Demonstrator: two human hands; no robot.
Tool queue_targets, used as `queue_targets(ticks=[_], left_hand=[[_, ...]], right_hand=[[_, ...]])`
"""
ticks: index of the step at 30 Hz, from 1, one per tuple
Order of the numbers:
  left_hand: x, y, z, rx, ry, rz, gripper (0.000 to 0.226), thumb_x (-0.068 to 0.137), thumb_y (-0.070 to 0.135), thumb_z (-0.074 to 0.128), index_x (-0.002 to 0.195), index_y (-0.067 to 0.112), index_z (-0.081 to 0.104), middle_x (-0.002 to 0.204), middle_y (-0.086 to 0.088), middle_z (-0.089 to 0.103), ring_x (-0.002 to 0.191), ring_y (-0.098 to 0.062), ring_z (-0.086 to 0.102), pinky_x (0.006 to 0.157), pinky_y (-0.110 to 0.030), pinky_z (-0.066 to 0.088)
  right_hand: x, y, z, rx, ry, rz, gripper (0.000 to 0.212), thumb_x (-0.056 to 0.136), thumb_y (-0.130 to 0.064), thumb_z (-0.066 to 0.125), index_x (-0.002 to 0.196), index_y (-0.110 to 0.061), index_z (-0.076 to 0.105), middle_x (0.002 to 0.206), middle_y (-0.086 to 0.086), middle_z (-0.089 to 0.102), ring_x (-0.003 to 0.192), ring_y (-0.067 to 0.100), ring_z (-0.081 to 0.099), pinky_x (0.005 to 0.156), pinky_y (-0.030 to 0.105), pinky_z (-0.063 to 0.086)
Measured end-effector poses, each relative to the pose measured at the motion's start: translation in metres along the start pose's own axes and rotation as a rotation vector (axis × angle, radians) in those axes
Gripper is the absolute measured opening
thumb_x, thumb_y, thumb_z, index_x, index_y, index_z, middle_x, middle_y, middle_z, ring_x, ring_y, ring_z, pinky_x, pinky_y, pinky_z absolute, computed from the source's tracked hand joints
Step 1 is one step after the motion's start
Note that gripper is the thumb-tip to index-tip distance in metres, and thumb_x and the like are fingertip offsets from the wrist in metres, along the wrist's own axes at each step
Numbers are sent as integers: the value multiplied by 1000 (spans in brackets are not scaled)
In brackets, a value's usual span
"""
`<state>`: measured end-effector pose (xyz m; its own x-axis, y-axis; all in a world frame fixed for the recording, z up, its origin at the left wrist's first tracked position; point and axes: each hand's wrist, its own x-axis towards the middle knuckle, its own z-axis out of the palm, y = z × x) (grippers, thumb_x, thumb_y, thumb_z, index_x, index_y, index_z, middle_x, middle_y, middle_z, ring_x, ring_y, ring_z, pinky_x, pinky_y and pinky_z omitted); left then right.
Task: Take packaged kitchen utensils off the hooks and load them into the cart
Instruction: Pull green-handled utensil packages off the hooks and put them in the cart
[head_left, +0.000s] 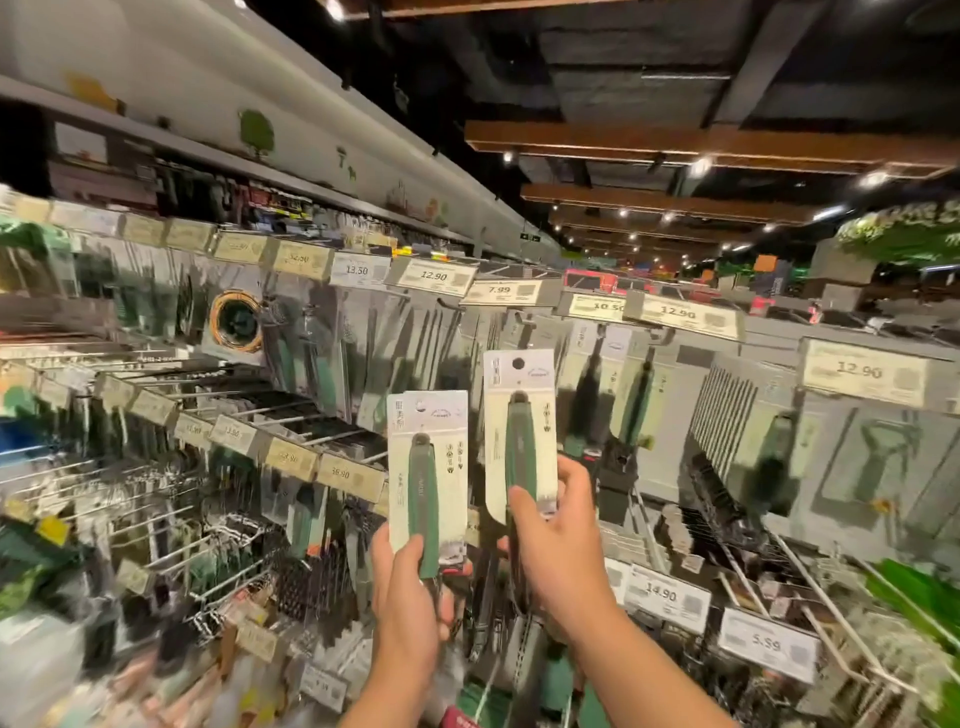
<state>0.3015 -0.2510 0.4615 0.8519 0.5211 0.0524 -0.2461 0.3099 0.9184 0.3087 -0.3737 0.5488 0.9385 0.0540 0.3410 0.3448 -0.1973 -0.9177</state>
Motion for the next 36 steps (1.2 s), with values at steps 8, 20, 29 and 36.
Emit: queue_targets(ticks=[8,20,29,36], left_hand=[[57,13,-8,-75,-78,-38,45,113,33,37,158,39,34,143,-35,54,42,-8,47,35,-24,30],[88,27,-2,-162,-215,5,24,113,28,35,128,34,52,109,-25,72,43,-14,40,39,-27,27],[96,28,0,-191,-264,18,24,112,27,35,117,38,55,102,-23,69,44,-15,36,38,-26,26],[96,29,-5,-194,-283,25,25,113,25,34,120,36,55,82,-3,72,43,-15,35,40,-27,25]], right_hand=[[53,-19,34,6,167,-62,50,101,-23,60,144,-26,36,111,-8,66,69,7,71,73,45,64],[76,-12,67,-36,342,-10,55,100,-30,58,150,-30,35,99,5,71,70,17,67,74,48,60],[80,-6,82,35,421,17,66,80,-49,59,143,-35,44,125,-3,67,102,26,70,90,54,59],[81,5,80,65,490,-34,48,96,-28,60,143,-32,49,120,-8,70,90,16,72,84,48,61]])
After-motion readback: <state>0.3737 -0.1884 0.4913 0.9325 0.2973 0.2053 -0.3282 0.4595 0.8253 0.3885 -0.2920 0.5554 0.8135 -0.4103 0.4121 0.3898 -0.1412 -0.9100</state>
